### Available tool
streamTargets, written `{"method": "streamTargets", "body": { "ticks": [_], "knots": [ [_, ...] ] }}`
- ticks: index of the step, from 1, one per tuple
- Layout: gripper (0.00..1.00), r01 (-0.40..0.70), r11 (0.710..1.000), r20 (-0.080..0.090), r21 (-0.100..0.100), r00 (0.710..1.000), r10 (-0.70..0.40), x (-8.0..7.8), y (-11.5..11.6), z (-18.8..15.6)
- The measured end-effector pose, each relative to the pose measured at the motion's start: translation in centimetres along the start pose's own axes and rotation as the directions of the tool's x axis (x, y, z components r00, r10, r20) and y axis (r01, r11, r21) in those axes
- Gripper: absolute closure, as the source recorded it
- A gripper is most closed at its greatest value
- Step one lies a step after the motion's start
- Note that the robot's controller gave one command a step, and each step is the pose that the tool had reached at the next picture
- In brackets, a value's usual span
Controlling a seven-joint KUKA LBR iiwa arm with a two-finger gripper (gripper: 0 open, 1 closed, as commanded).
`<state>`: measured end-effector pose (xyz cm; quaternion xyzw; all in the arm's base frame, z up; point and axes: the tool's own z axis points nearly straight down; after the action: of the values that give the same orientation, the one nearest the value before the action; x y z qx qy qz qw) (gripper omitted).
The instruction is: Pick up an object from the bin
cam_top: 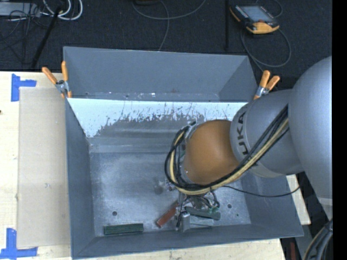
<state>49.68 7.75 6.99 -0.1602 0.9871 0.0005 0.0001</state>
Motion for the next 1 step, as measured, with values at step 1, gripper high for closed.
{"method": "streamTargets", "body": {
  "ticks": [1],
  "knots": [
    [1.00,-0.002,1.000,0.000,0.000,1.000,0.002,0.01,-0.03,0.00]
  ]
}}
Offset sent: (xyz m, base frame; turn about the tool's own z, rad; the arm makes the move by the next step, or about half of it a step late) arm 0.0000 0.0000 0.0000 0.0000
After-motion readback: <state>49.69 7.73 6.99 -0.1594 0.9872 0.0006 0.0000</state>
